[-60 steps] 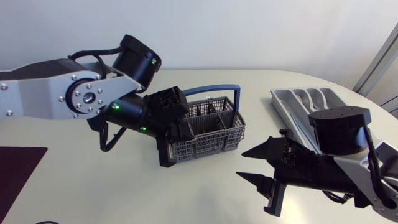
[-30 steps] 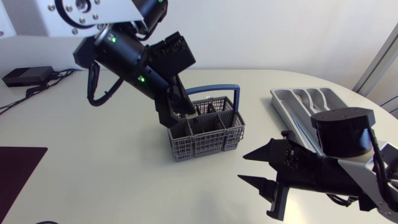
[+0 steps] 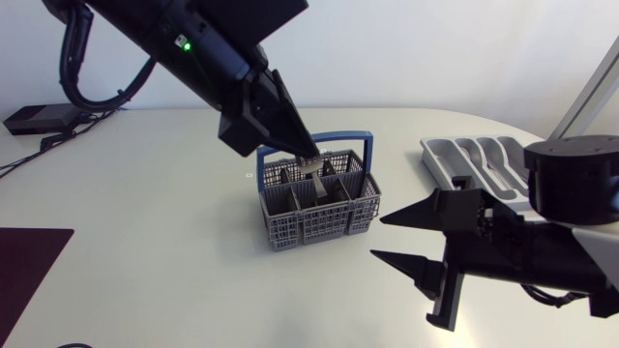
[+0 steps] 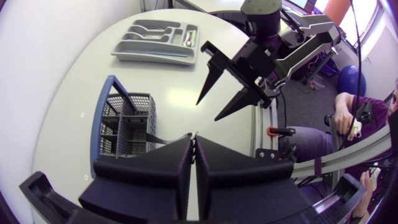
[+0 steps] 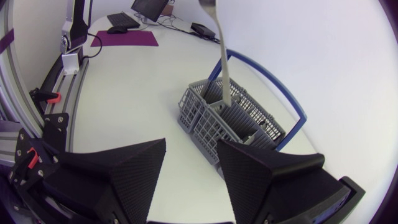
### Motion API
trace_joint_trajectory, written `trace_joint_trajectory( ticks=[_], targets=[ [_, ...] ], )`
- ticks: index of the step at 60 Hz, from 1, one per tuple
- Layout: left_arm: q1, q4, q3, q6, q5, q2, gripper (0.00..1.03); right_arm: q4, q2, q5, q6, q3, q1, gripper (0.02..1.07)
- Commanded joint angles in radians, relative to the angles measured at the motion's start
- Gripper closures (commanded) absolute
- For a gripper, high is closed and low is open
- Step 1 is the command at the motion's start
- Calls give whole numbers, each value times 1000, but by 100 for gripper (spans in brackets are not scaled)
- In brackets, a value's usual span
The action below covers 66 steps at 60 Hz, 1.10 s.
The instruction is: Sort the cutlery from the basket into the organizer compartments.
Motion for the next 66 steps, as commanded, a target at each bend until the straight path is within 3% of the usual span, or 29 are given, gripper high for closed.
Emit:
trace_joint_trajectory(
  ticks=[1, 8, 37, 47, 54, 66],
  targets=[
    [-13, -24, 21, -16, 34, 17, 100, -23, -29, -14, 23, 49, 7, 46],
    [-22, -25, -18, -8, 100, 20, 100, -41, -52, -23, 25, 70, 16, 46],
    [-76, -30, -108, 62, 235, 58, 100, -118, 11, -190, 52, 130, 27, 47],
    [-84, -37, -102, 65, 269, 63, 100, -109, 47, -206, 54, 125, 47, 62],
    [-84, -42, -102, 65, 288, 68, 100, -104, 62, -206, 58, 131, 61, 66],
    [-85, -44, -108, 68, 295, 68, 100, -98, 85, -206, 66, 151, 82, 87]
  ],
)
